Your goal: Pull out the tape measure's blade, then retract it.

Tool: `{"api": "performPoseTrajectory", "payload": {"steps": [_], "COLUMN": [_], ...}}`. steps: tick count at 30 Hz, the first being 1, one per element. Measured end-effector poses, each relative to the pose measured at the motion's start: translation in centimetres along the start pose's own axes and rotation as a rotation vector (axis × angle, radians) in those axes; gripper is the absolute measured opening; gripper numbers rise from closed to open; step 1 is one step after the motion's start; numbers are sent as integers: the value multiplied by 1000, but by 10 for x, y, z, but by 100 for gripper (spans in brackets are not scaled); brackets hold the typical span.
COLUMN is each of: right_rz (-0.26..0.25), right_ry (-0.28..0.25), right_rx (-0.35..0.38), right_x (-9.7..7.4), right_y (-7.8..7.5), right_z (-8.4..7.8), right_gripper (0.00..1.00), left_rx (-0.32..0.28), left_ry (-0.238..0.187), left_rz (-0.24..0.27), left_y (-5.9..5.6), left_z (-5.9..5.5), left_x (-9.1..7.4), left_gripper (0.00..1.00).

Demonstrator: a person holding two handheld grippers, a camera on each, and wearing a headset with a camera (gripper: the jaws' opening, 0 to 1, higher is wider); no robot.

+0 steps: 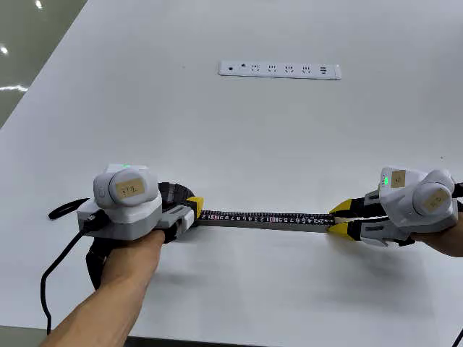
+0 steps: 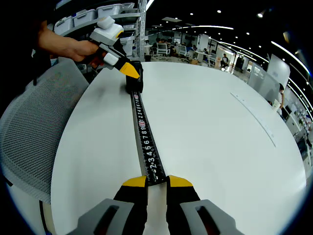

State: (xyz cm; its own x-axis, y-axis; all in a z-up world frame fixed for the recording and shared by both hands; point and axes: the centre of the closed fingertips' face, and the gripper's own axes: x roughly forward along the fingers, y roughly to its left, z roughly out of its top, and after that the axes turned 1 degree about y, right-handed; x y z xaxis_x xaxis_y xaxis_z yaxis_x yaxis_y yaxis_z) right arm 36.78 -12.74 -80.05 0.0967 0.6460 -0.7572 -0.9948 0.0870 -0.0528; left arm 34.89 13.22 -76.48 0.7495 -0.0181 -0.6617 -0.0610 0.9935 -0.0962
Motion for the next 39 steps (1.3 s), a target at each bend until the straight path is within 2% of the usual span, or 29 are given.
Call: {"api": "performPoseTrajectory", "payload": {"steps": [17,22,35,39], "right_rz": [-1,4,6,6], "right_ry": [5,6,4,3], "right_rx": [1,1,0,-3], "right_x": [-1,-1,0,0], "right_y": [2,3,2,1], "right_z": [0,-2,-4,-5], "right_gripper": [8,8,8,8], "left_rx": [14,42,37,39], "left_ry": [21,39,40,56], "left_rz": [28,43,50,38], "left_y": [0,0,2,2], "left_z": [-1,-4,-6,-6], "left_x": [1,2,4,5], "left_gripper": [60,60,60,59]}}
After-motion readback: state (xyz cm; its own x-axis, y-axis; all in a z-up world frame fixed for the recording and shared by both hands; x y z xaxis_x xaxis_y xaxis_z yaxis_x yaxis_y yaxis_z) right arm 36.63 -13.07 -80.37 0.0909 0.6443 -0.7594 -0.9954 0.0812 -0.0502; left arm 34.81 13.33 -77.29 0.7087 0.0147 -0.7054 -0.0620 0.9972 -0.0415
